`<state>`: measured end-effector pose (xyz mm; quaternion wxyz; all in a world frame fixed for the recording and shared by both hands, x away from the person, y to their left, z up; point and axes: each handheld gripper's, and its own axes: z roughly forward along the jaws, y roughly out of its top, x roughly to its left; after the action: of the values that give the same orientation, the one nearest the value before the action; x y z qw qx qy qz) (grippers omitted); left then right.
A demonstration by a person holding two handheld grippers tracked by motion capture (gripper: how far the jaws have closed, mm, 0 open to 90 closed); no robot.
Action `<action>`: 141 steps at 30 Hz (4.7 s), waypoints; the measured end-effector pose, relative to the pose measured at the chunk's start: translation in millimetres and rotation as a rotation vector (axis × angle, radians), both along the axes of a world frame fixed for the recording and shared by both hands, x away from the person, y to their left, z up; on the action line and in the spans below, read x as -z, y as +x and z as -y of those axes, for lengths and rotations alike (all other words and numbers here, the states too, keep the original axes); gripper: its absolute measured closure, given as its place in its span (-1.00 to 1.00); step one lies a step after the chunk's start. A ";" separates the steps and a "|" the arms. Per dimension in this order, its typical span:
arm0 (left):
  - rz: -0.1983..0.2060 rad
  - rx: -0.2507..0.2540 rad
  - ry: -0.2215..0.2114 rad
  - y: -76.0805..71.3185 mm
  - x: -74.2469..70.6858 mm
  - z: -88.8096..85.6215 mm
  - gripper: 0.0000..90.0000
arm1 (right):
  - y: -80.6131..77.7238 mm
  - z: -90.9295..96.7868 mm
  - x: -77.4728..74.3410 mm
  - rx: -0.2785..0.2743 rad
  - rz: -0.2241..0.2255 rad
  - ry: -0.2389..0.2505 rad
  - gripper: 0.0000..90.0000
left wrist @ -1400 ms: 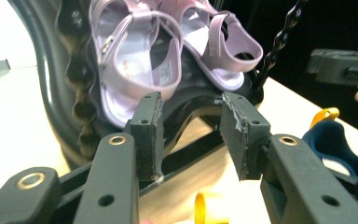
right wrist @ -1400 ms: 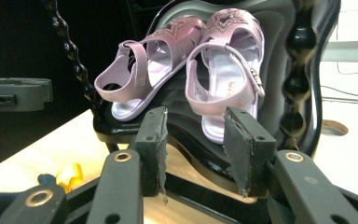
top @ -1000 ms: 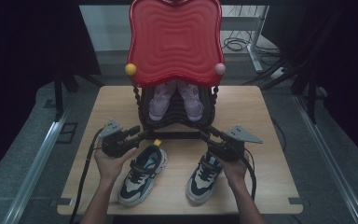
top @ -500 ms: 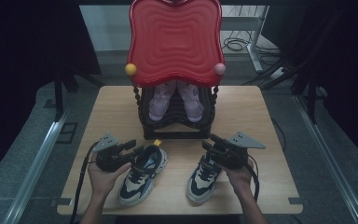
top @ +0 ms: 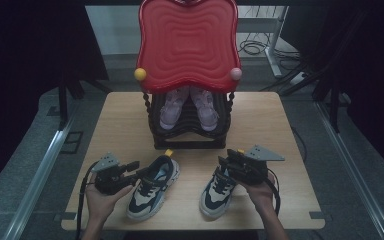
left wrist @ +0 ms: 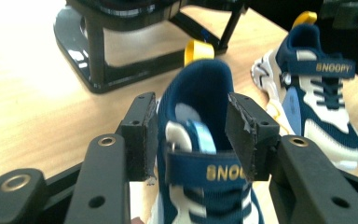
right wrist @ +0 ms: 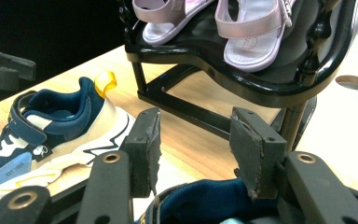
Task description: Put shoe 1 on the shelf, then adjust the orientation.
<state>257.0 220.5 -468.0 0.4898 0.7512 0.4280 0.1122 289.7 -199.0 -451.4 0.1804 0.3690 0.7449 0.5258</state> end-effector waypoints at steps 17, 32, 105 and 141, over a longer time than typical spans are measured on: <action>-0.022 0.077 -0.004 -6.6 -8.1 1.8 0.70 | -6.9 8.7 -3.2 0.038 0.014 0.013 0.16; -0.012 0.103 0.023 -17.3 -15.7 8.1 1.00 | -9.2 8.0 -5.0 0.060 0.025 -0.001 0.15; -0.254 0.156 0.191 -42.8 49.6 43.3 1.00 | -7.3 17.6 -5.3 0.096 0.023 0.017 0.10; -0.255 0.145 0.266 -29.6 39.1 15.5 1.00 | -6.5 18.4 -5.2 0.098 0.020 0.031 0.10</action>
<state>227.4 204.9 -507.1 0.3351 0.8463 0.4126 0.0361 283.2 -217.5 -446.2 0.2077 0.4024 0.7159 0.5314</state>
